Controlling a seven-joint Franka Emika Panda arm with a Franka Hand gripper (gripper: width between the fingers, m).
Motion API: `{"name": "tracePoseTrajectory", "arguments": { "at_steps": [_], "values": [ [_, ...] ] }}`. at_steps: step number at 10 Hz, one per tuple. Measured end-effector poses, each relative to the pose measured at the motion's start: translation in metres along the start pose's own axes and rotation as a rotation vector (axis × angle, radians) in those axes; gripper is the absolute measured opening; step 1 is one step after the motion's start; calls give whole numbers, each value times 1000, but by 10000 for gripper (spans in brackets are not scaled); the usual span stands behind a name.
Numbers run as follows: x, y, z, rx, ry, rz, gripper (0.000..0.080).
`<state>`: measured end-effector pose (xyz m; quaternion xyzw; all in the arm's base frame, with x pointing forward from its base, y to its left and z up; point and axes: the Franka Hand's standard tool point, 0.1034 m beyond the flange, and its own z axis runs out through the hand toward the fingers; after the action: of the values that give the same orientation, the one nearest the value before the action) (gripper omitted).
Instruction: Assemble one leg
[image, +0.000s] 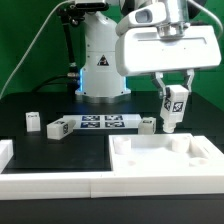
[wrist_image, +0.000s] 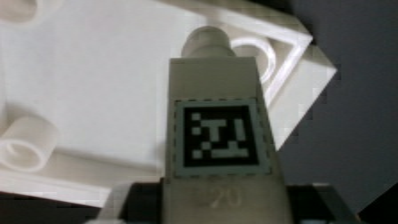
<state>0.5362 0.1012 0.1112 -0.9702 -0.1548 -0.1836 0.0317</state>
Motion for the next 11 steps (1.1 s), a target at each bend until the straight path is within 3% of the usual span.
{"name": "tracePoseTrajectory", "arguments": {
  "at_steps": [2, 8, 11],
  "values": [
    [19, 3, 11, 6, 14, 8, 292],
    [20, 3, 5, 8, -2, 5, 292],
    [48, 7, 16, 18, 6, 2, 292]
  ]
}}
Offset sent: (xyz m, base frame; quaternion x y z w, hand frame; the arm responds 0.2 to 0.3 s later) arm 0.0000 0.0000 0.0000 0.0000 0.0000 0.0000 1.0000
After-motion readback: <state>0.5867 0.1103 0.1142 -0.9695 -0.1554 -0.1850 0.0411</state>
